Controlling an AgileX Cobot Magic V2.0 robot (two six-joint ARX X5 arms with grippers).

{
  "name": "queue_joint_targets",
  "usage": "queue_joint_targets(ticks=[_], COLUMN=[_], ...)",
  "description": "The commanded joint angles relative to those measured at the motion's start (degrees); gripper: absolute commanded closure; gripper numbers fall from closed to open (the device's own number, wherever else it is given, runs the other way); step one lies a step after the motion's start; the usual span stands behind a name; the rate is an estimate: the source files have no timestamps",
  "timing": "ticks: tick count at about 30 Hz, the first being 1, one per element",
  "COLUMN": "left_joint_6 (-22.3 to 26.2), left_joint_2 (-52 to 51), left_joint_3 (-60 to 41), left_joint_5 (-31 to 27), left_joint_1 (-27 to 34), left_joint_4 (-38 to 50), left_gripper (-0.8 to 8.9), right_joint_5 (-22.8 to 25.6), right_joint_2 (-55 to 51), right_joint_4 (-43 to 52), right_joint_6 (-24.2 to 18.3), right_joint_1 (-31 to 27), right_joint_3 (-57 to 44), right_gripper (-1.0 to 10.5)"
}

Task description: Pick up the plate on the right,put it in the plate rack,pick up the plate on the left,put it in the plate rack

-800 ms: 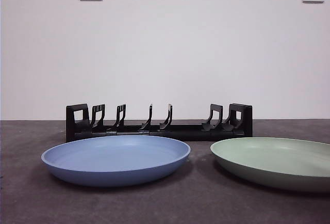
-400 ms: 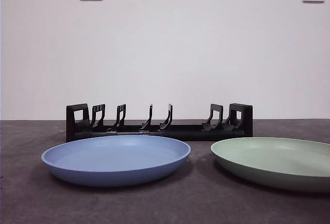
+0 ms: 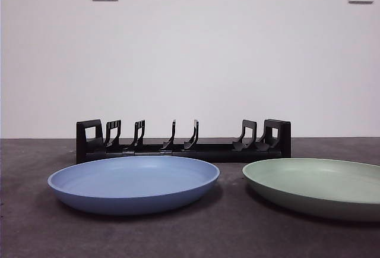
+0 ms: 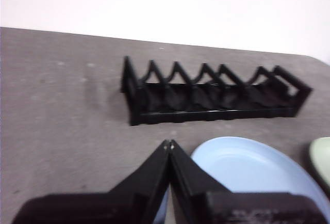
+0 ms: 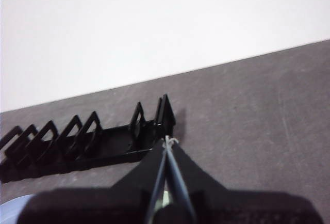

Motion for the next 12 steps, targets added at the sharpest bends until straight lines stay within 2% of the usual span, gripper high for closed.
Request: queue_joint_targets(ticks=[1, 6, 9, 12], left_joint_6=[-0.6, 0.6, 3.3, 6.3], left_joint_2=[2.8, 9.8, 13.8, 17.4], left_joint_3=[4.2, 13.5, 19.2, 24.8], left_joint_5=[3.1, 9.8, 12.6, 15.0], left_joint_1=[0.2, 0.2, 0.2, 0.1], left_joint_4=[-1.2, -6.1, -10.6, -15.7], left_gripper=[8.20, 8.20, 8.20, 8.20], right_joint_5=[-1.2, -4.5, -6.6, -6.6], right_joint_2=[4.4, 14.0, 19.2, 23.6], right_joint_4=[-3.0, -13.7, -21.5, -28.7], right_joint_6=[-1.0, -7.5, -11.9, -15.3], right_joint_1=[0.0, 0.0, 0.0, 0.0], right_joint_3=[5.9, 18.3, 25.2, 31.1], right_gripper=[9.6, 9.6, 9.6, 9.6])
